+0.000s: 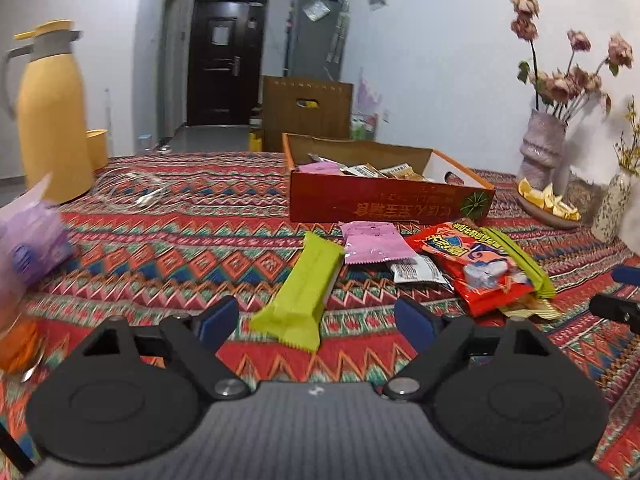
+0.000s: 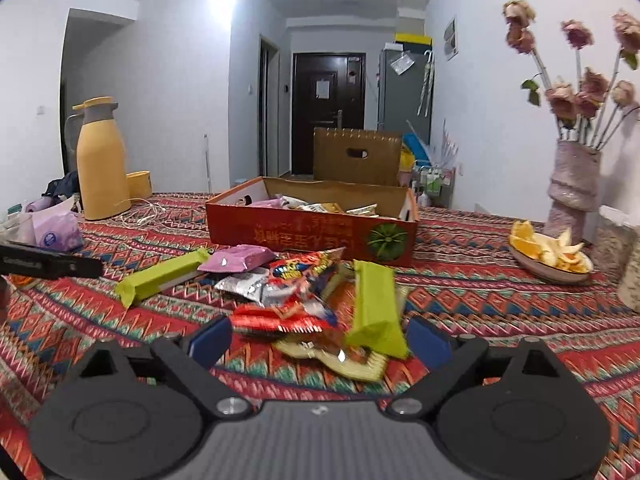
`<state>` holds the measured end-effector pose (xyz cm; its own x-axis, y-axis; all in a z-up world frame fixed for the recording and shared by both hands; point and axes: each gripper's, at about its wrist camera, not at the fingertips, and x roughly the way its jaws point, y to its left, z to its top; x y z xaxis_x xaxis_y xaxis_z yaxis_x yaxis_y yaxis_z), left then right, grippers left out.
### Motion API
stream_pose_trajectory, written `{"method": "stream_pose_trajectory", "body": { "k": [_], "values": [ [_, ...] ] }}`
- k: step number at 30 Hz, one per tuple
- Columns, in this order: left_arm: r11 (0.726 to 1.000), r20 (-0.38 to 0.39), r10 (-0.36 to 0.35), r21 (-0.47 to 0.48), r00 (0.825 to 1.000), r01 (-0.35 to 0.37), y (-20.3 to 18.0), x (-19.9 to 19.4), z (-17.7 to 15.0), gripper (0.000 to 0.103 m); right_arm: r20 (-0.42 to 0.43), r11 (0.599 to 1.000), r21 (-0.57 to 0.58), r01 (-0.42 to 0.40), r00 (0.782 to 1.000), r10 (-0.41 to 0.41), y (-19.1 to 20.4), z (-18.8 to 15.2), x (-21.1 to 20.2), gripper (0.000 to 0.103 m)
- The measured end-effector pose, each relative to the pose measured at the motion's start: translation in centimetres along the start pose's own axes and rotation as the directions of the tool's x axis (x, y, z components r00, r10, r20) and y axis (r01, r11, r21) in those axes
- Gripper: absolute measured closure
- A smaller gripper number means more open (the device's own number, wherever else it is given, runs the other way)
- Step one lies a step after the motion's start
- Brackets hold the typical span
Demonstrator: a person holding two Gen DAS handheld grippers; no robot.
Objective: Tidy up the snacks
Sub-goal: 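Grasp the yellow-green bar with the left gripper while the right grasps the red chip bag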
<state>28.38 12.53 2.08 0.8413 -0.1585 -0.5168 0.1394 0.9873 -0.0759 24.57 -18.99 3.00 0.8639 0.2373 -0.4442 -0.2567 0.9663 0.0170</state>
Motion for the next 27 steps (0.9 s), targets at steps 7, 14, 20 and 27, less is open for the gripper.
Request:
{"method": "stream_pose_trajectory", "body": {
  "k": [7, 14, 20, 27],
  "values": [
    [0.993, -0.095, -0.008, 0.118, 0.995, 0.019, -0.2, 7.6, 1.8, 0.025, -0.069, 1.0, -0.009, -0.024, 0.997, 0.023, 1.5, 2.2, 7.9, 0.018],
    [0.992, -0.159, -0.013, 0.118, 0.987, 0.032, 0.4, 12.4, 2.0, 0.033, -0.141, 0.998, -0.056, 0.001, 0.99, -0.009, 3.1, 2.9, 15.1, 0.025],
    [0.987, -0.136, -0.004, 0.158, 0.991, 0.026, -0.2, 12.6, 1.8, 0.065, -0.155, 0.999, -0.038, 0.019, 0.988, -0.025, 2.5, 2.3, 17.2, 0.043],
    [0.991, -0.128, 0.038, 0.131, 0.991, -0.021, -0.9, 9.5, 1.5, 0.069, -0.147, 0.998, -0.055, -0.013, 0.989, 0.005, 2.6, 2.1, 14.9, 0.05]
  ]
}}
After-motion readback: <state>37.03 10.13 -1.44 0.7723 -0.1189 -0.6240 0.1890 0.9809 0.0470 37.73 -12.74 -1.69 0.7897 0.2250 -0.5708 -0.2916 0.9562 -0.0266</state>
